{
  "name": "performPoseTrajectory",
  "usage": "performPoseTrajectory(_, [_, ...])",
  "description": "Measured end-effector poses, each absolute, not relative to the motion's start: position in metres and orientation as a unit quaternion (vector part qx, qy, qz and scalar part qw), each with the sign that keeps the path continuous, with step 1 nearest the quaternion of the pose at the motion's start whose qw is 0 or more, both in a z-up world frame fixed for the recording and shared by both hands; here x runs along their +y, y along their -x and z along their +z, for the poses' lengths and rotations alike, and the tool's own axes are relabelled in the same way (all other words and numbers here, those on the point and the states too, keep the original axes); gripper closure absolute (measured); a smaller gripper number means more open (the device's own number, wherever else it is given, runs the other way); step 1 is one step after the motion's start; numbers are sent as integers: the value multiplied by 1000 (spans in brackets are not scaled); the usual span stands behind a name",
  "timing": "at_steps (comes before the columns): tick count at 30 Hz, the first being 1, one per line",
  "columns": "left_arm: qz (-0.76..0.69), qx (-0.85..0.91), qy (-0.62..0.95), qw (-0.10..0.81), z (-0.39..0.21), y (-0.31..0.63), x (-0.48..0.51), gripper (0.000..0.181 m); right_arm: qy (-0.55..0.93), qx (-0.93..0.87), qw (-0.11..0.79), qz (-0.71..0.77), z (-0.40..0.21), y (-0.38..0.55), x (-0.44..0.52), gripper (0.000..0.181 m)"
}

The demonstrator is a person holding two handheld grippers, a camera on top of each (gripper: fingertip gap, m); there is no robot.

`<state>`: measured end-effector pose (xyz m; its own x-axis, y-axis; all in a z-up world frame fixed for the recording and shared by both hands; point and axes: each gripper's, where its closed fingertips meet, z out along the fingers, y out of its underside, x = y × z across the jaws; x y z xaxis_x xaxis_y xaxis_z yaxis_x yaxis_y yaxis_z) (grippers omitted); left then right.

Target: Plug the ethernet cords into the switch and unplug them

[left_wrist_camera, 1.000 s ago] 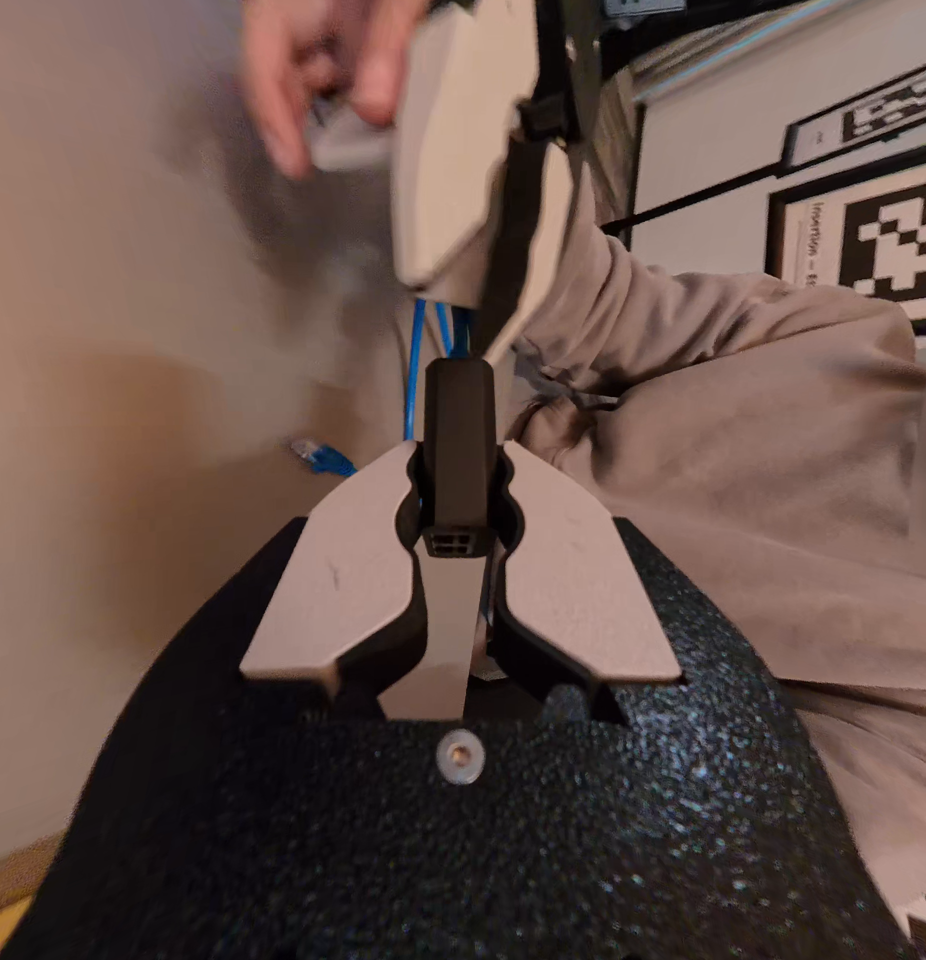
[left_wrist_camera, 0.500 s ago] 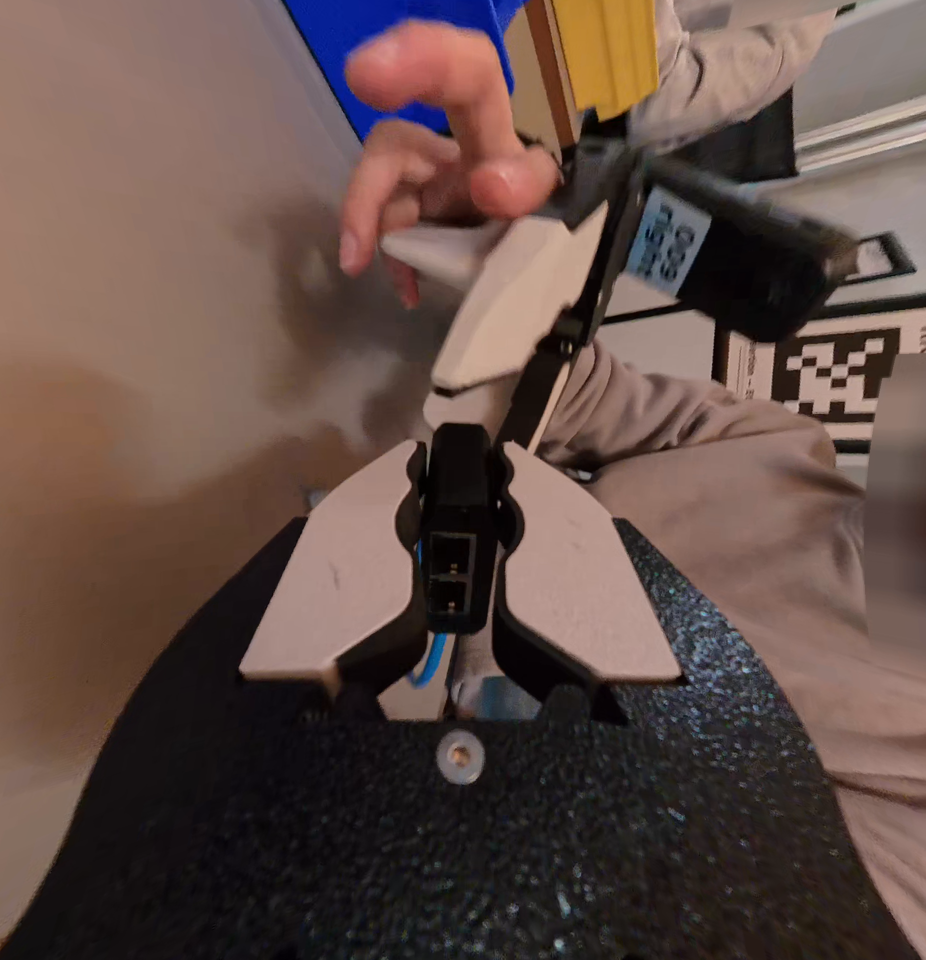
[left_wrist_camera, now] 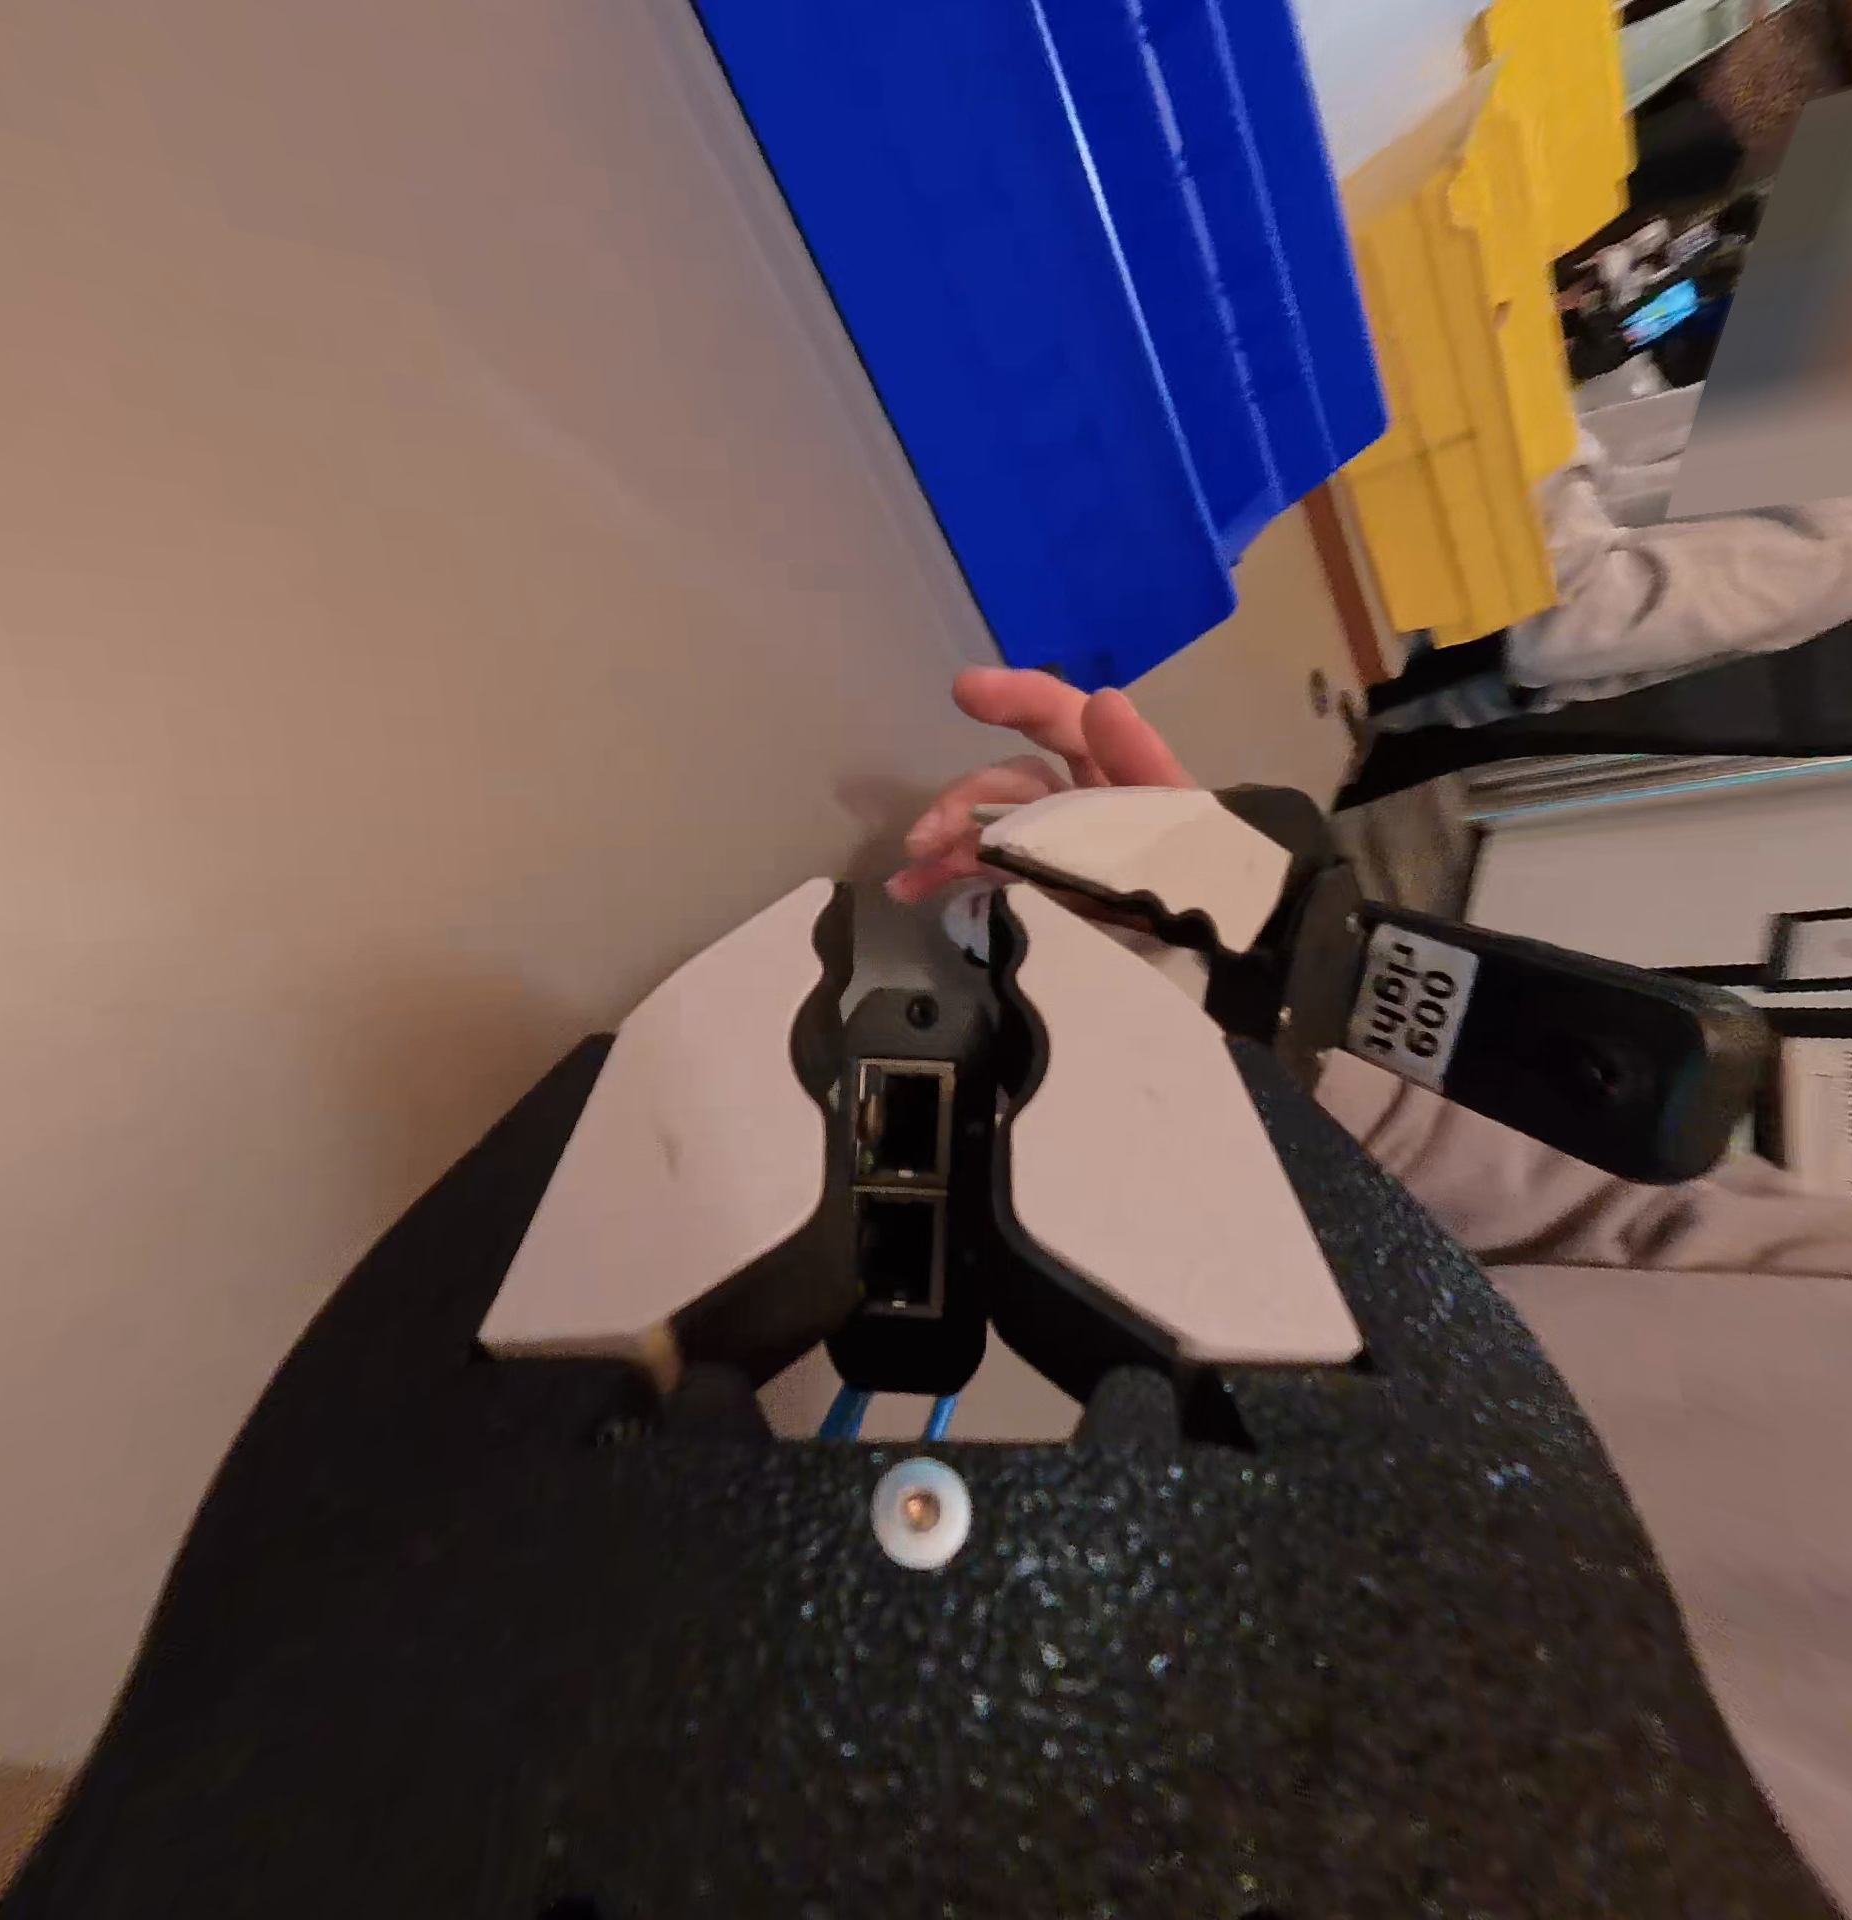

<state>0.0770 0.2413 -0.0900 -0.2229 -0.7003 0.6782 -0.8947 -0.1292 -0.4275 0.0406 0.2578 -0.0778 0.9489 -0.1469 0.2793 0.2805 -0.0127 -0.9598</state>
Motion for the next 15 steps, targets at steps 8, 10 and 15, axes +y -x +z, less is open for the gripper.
performPoseTrajectory(8, [374, -713, -593, -16, -60, -92, 234, 156, 633, 66, 756, -155, -58, -56, 251, 71])
performPoseTrajectory(10, [370, -725, -580, -24, -53, -93, 221, 157, 634, 76, 754, -155, -59, -60, 253, 75])
performPoseTrajectory(15, [358, -754, -550, -1, -53, -84, 193, 157, 597, 46, 782, -176, -51, -63, 239, 101])
